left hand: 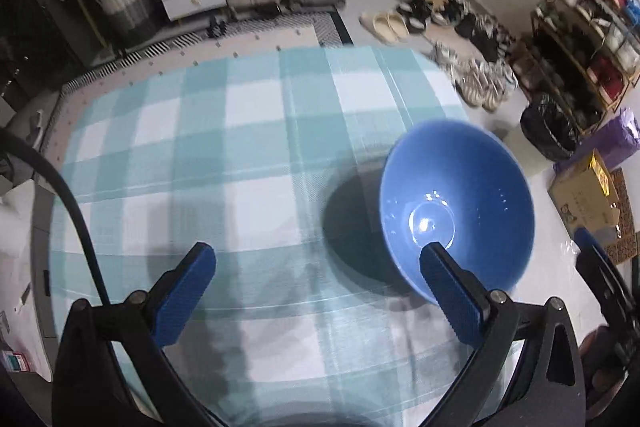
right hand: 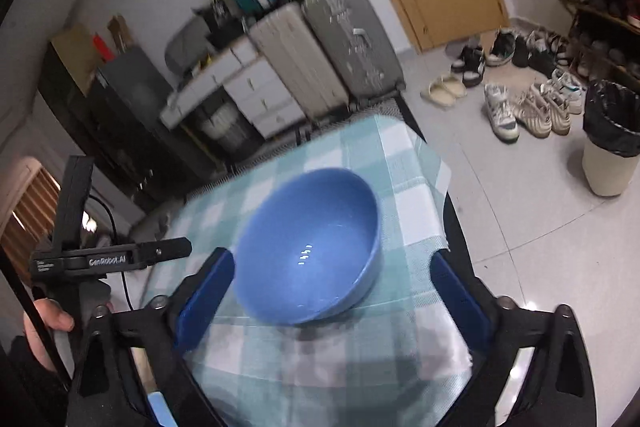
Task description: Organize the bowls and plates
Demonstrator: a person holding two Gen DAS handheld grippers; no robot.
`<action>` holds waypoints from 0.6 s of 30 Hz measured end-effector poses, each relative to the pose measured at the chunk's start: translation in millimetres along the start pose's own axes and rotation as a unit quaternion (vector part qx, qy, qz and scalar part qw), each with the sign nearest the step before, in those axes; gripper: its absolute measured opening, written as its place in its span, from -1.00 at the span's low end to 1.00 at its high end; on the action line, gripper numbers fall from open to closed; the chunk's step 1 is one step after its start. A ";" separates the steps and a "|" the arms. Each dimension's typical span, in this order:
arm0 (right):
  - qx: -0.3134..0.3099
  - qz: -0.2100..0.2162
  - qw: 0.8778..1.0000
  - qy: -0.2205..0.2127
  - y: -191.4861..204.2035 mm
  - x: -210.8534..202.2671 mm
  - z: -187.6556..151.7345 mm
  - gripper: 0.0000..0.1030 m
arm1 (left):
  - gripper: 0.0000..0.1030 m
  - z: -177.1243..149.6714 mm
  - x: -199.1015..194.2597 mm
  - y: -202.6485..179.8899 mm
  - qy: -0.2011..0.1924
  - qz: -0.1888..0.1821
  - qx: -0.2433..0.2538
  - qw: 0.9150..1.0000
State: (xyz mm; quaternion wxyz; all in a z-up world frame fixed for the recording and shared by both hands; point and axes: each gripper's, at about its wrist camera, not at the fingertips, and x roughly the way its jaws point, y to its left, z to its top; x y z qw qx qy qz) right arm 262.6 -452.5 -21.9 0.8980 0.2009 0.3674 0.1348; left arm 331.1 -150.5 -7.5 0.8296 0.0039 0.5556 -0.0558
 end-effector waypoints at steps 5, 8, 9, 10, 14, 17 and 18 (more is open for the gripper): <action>0.036 0.007 0.998 0.051 -26.3 41.9 13.9 0.71 | 0.99 7.7 27.2 -17.6 0.016 -0.009 0.022 1.000; 0.047 -0.005 0.996 0.082 -39.4 68.3 14.7 0.49 | 0.98 12.8 44.5 -21.0 0.032 -0.001 0.023 0.999; 0.055 -0.002 0.994 0.091 -45.2 75.7 13.0 0.37 | 0.98 14.1 49.4 -21.2 0.034 -0.003 0.019 0.999; 0.062 0.000 0.993 0.097 -48.1 80.5 11.4 0.35 | 0.98 15.2 51.6 -21.8 0.033 -0.006 0.020 0.999; 0.074 0.008 0.991 0.113 -53.6 96.1 7.9 0.15 | 0.95 17.8 67.5 -27.9 0.038 -0.002 0.048 0.998; 0.072 0.009 0.990 0.121 -50.7 103.1 7.4 -0.05 | 0.90 19.1 75.2 -28.7 0.045 -0.010 0.056 0.997; 0.068 -0.001 0.990 0.123 -49.2 105.2 7.4 -0.26 | 0.79 19.6 76.8 -28.2 0.047 -0.017 0.056 0.997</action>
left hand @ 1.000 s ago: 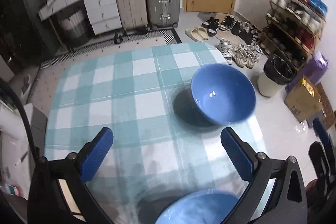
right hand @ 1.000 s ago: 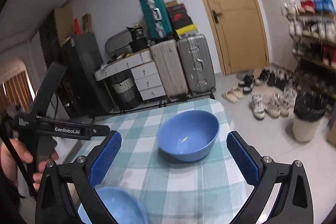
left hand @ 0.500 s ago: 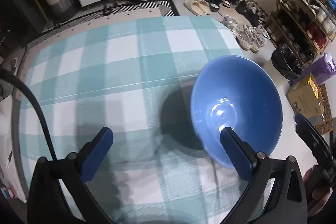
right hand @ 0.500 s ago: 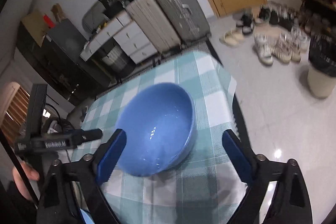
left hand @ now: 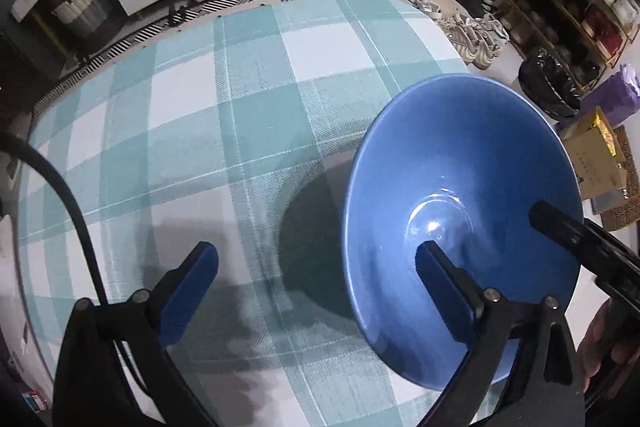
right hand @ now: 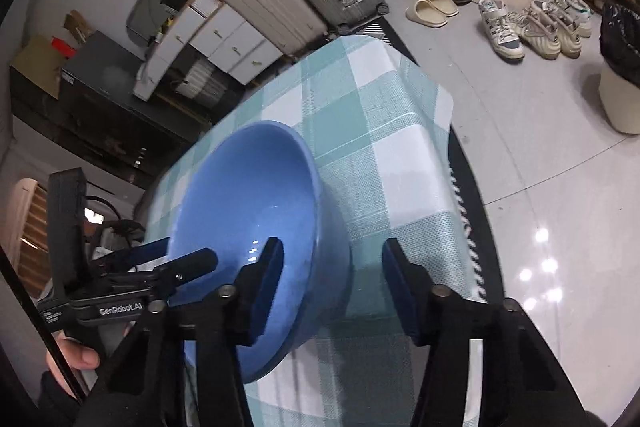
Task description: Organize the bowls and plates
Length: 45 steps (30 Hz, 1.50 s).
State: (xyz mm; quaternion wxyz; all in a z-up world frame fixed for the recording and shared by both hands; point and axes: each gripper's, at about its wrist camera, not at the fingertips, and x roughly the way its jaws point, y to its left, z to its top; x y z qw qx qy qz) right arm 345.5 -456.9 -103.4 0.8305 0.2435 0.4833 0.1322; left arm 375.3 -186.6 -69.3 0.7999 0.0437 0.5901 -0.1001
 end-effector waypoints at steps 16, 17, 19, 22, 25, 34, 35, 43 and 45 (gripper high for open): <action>-0.018 -0.045 0.998 0.039 28.2 13.8 -1.6 -0.81 | -0.81 -12.4 11.0 -7.1 0.051 -0.041 0.001 0.998; -0.017 -0.046 0.998 0.041 28.7 13.5 -1.8 -0.81 | -0.82 -13.0 9.3 -5.7 0.049 -0.043 -0.001 0.998; -0.017 -0.051 0.998 0.038 31.0 11.0 -2.5 -0.83 | -0.82 -15.0 6.2 -3.9 0.046 -0.042 -0.004 0.998; -0.019 -0.054 0.998 0.035 34.9 6.8 -2.8 -0.85 | -0.84 -17.3 -0.3 -3.2 0.039 -0.044 -0.003 0.998; -0.018 -0.059 0.997 0.038 37.6 2.5 -3.7 -0.86 | -0.85 -18.2 -3.9 -3.5 0.038 -0.046 0.004 0.998; -0.028 -0.071 0.997 0.032 62.4 -22.2 -7.2 -0.86 | -0.86 -25.3 -33.3 5.3 0.029 -0.066 -0.008 0.997; -0.031 -0.072 0.996 0.031 66.6 -26.2 -7.8 -0.86 | -0.86 -26.8 -38.1 6.6 0.026 -0.069 -0.010 0.997; -0.058 -0.064 0.996 0.017 113.7 -69.7 -24.8 -0.86 | -0.86 -50.8 -92.1 25.3 -0.006 -0.083 -0.024 0.996; -0.064 -0.061 0.996 0.012 128.3 -80.9 -31.8 -0.86 | -0.86 -58.7 -105.0 29.5 -0.014 -0.081 -0.025 0.996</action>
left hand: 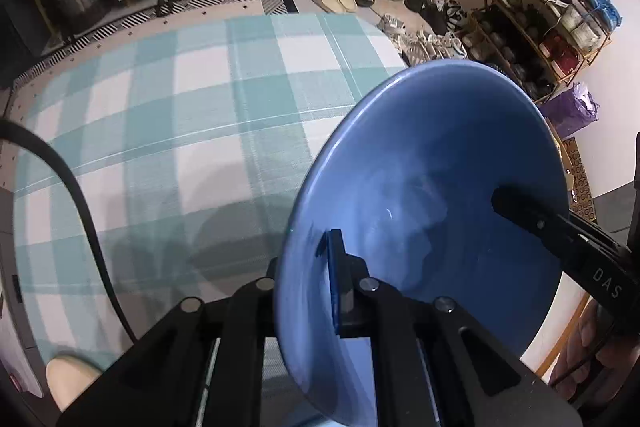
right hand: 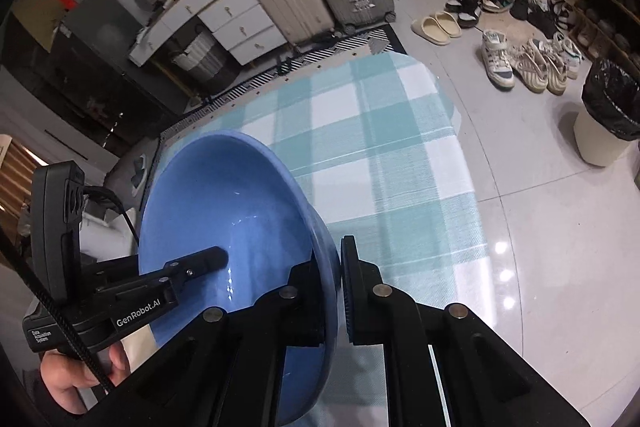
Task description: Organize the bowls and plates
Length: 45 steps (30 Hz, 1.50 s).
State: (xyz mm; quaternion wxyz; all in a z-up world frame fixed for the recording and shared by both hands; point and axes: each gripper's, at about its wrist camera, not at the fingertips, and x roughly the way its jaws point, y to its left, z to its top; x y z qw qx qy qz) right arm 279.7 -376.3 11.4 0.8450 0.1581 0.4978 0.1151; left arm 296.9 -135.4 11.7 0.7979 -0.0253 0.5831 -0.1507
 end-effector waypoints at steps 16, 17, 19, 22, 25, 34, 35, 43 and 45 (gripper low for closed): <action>-0.035 0.020 0.999 -0.027 85.4 -92.0 -76.4 -0.86 | -0.85 -87.7 -101.4 18.0 -0.053 0.004 -0.039 0.998; -0.037 0.021 0.999 -0.025 88.3 -94.9 -83.1 -0.86 | -0.85 -92.6 -103.0 19.2 -0.054 0.002 -0.044 0.998; -0.038 0.024 0.999 -0.027 93.7 -101.7 -98.7 -0.86 | -0.85 -107.2 -106.5 21.7 -0.054 -0.002 -0.056 0.997; -0.034 0.025 0.999 -0.023 97.8 -107.0 -119.7 -0.86 | -0.85 -130.1 -107.6 23.1 -0.054 -0.004 -0.063 0.997; -0.033 0.026 0.999 -0.018 99.7 -110.3 -143.8 -0.86 | -0.85 -152.9 -105.3 22.0 -0.054 -0.003 -0.064 0.997; -0.027 0.014 1.000 0.007 84.2 -101.4 -200.4 -0.86 | -0.84 -200.1 -83.0 14.2 -0.033 0.007 -0.056 0.998; -0.025 0.013 1.000 0.011 81.8 -97.3 -202.4 -0.86 | -0.84 -201.7 -80.5 14.0 -0.031 0.009 -0.056 0.998; -0.024 0.007 1.000 0.016 73.9 -73.6 -210.5 -0.86 | -0.82 -205.3 -57.4 23.1 -0.025 0.009 -0.061 0.998; -0.026 0.004 0.999 0.019 72.5 -65.5 -209.9 -0.86 | -0.81 -204.4 -51.7 26.4 -0.021 0.009 -0.063 0.998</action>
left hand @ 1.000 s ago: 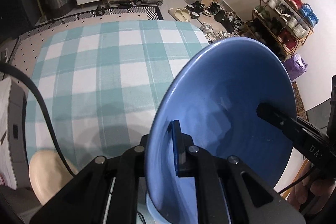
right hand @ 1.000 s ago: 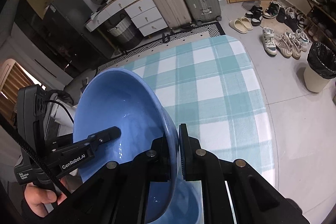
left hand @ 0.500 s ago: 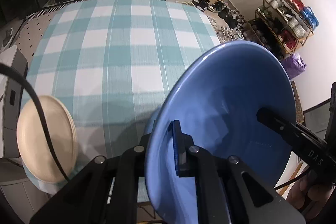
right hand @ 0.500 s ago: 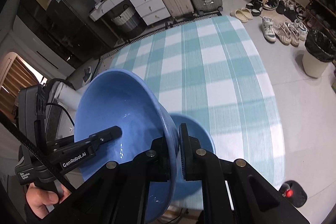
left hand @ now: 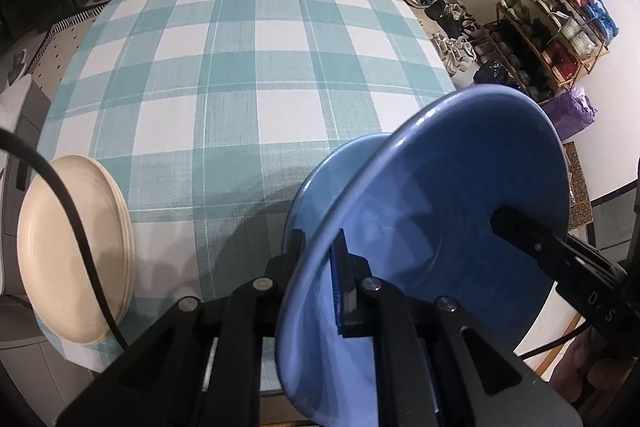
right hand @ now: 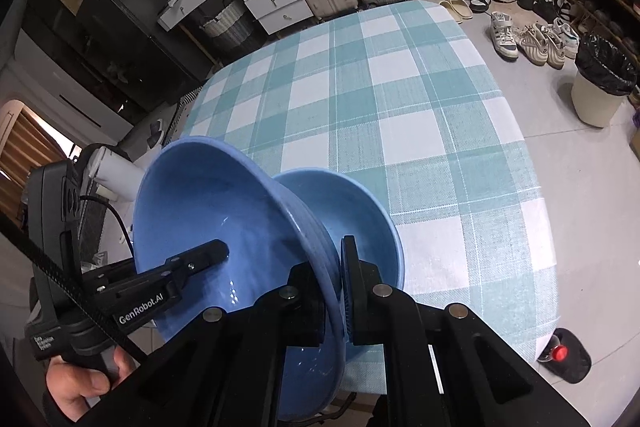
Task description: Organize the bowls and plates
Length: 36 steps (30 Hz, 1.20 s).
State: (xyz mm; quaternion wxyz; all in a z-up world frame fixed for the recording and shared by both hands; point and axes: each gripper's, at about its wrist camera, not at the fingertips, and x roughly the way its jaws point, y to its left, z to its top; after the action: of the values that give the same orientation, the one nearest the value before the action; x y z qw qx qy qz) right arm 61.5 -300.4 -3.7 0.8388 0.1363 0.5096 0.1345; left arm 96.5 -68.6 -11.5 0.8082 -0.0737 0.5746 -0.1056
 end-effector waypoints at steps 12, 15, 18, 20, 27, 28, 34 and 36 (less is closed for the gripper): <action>-0.010 -0.012 1.000 0.004 -12.9 21.0 -1.7 -0.86 | -0.79 -1.0 17.5 -12.5 0.000 0.030 0.017 0.999; -0.014 -0.015 1.000 0.005 -15.2 23.0 -3.3 -0.86 | -0.75 1.3 19.9 -16.7 0.003 0.045 0.018 0.999; -0.020 -0.024 0.999 0.008 -17.3 27.5 -5.6 -0.86 | -0.75 3.6 21.3 -18.1 0.003 0.053 0.017 0.998; -0.020 -0.024 0.999 0.012 -19.1 31.2 -6.5 -0.86 | -0.75 5.0 22.6 -18.2 0.004 0.059 0.013 0.998; -0.023 -0.021 0.999 0.021 -23.0 36.6 -4.1 -0.86 | -0.69 8.9 24.6 -21.1 0.013 0.066 0.019 0.998; -0.023 -0.021 0.999 0.022 -23.6 37.2 -4.0 -0.85 | -0.69 8.9 23.8 -21.4 0.016 0.065 0.013 0.998; -0.016 -0.006 0.999 0.034 -29.2 41.4 -3.9 -0.84 | -0.50 11.7 19.4 -32.9 0.012 0.084 0.045 0.995; -0.015 -0.005 0.999 0.033 -29.1 41.9 -3.9 -0.84 | -0.50 13.3 18.4 -29.2 0.014 0.075 0.036 0.996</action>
State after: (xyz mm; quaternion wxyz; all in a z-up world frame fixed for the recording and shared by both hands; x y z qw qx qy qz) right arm 79.2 -311.7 -50.3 0.8244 0.1168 0.5351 0.1426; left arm 112.4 -101.6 -16.9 0.8079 0.0006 0.5856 -0.0661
